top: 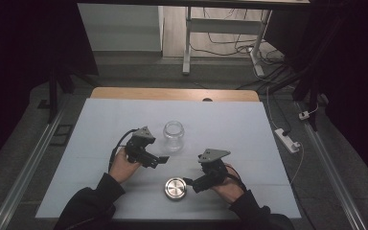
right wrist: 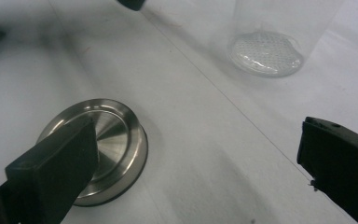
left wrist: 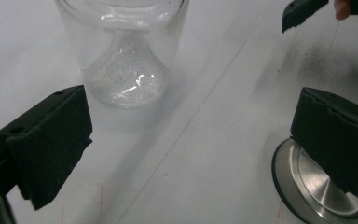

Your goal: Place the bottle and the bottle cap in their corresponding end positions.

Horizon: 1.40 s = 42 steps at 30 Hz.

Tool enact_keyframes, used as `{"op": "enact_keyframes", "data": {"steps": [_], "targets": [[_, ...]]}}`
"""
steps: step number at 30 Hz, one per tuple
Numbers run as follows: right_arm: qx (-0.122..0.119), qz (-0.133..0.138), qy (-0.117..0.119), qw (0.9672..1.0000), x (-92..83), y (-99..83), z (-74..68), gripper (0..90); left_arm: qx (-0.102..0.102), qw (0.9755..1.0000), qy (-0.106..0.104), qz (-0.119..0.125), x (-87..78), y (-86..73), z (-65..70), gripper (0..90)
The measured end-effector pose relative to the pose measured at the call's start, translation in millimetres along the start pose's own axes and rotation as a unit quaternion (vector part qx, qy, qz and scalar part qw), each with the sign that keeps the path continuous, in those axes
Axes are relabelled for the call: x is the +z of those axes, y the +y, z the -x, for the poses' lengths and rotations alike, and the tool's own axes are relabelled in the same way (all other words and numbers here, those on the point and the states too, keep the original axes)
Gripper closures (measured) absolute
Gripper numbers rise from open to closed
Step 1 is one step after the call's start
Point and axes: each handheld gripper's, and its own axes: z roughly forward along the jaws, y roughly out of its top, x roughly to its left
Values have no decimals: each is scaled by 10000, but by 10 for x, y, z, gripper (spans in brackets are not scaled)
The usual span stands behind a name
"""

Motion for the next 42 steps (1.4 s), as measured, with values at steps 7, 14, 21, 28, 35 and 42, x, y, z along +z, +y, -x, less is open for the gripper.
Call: {"op": "enact_keyframes", "data": {"steps": [7, 14, 21, 28, 35, 42], "targets": [[62, -48, -115, 9999, -39, -17, 41, 0, 28, 9999, 95, -75, -73, -85, 82, 2], [138, -53, -197, 9997, -98, -45, 88, 0, 27, 9999, 92, -64, -157, -173, 163, 2], [184, -82, -205, 9996, -139, -83, 97, 0, -26, 9999, 77, -78, -229, -259, 225, 2], [179, -76, -211, 9996, -180, -109, 92, 0, -133, 9998, 124, -112, -327, -377, 244, 2], [196, -76, -242, 9995, -233, -136, 92, 0, -260, 9995, 149, -43, -442, -489, 262, 4], [136, -159, -289, 9994, -260, -161, 75, 0, -326, 9992, 218, -94, -505, -580, 301, 12]]}}
